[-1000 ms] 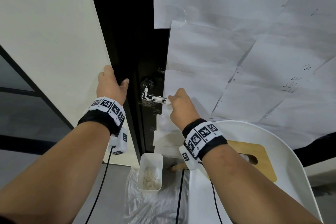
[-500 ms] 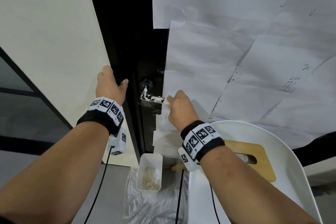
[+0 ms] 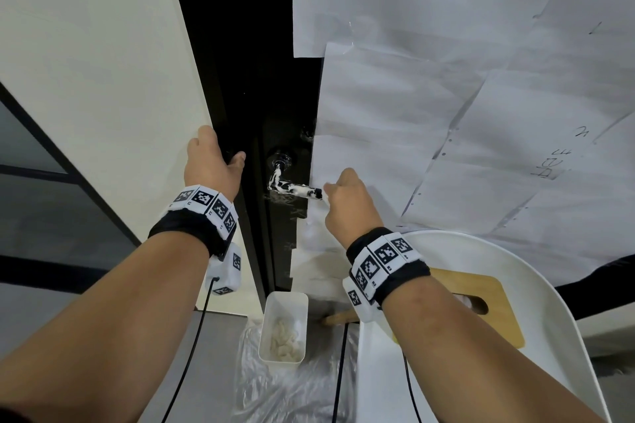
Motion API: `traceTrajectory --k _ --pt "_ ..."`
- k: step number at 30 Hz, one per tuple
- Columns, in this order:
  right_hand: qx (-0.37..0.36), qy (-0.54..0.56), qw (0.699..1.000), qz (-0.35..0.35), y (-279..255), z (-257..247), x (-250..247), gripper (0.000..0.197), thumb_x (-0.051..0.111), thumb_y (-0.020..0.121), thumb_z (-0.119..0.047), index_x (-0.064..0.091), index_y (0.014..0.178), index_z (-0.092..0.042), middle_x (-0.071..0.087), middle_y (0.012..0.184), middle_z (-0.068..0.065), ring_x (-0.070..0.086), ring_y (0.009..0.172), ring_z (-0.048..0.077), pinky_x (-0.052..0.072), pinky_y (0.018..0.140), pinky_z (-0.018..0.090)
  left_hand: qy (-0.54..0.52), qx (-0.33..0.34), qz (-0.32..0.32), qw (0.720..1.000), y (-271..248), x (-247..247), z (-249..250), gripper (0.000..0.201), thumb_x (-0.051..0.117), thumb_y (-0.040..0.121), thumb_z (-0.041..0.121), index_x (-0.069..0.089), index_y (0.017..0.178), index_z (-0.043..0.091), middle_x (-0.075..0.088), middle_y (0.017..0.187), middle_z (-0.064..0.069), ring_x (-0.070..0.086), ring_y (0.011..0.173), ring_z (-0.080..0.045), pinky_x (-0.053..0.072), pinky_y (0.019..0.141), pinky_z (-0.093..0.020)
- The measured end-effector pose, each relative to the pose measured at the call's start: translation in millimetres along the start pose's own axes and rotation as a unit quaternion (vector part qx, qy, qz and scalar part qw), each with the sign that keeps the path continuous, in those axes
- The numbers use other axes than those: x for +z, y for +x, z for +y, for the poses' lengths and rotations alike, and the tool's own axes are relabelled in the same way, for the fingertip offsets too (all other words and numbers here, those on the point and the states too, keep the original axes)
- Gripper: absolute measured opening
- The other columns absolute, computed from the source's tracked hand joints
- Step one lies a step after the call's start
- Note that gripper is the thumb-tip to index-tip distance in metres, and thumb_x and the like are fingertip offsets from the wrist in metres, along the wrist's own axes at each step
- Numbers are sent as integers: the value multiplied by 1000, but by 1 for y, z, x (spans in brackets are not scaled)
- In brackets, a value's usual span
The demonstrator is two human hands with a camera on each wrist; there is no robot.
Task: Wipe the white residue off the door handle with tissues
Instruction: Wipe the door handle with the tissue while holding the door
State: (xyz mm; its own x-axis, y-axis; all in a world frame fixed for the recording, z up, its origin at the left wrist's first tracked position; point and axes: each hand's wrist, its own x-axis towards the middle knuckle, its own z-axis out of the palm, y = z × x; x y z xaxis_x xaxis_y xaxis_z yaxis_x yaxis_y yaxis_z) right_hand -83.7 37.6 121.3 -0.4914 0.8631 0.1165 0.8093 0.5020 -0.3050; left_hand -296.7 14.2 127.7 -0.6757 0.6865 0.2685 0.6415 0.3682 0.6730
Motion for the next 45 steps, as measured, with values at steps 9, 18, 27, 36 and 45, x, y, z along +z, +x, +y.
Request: traceTrajectory --k 9,18,27,36,45 --pt "15 -2 999 32 -1 10 -6 23 45 78 12 64 87 3 44 94 13 51 73 31 43 58 33 -3 2 3 1000 -1 1 1 36 68 84 25 41 99 7 52 100 -16 47 69 -28 37 59 -35" --pt "-11 29 999 36 -5 6 -6 35 49 83 1 69 108 -14 54 99 10 53 91 28 40 65 32 -5 0 -5 1000 0 0 0 37 69 84 25 42 101 7 52 102 -17 47 70 -28 38 59 -34" --pt "35 84 989 116 5 22 -3 27 54 83 4 69 100 -11 50 98 10 56 75 29 53 64 39 -8 5 -3 1000 0 1 -1 37 69 83 25 42 100 7 53 101 -16 49 70 -28 38 58 -34" --pt "3 -3 999 44 3 11 5 9 57 84 2 62 91 -1 44 99 12 49 83 28 51 65 38 -3 5 -3 1000 0 0 -1 37 68 84 25 42 101 7 52 100 -15 49 70 -28 38 59 -35" --pt "-4 51 994 93 5 21 6 24 55 80 12 70 88 -4 51 91 11 49 72 22 39 59 27 -6 -2 -3 1000 0 0 1 37 68 84 25 42 101 6 52 101 -17 48 69 -28 37 58 -35"
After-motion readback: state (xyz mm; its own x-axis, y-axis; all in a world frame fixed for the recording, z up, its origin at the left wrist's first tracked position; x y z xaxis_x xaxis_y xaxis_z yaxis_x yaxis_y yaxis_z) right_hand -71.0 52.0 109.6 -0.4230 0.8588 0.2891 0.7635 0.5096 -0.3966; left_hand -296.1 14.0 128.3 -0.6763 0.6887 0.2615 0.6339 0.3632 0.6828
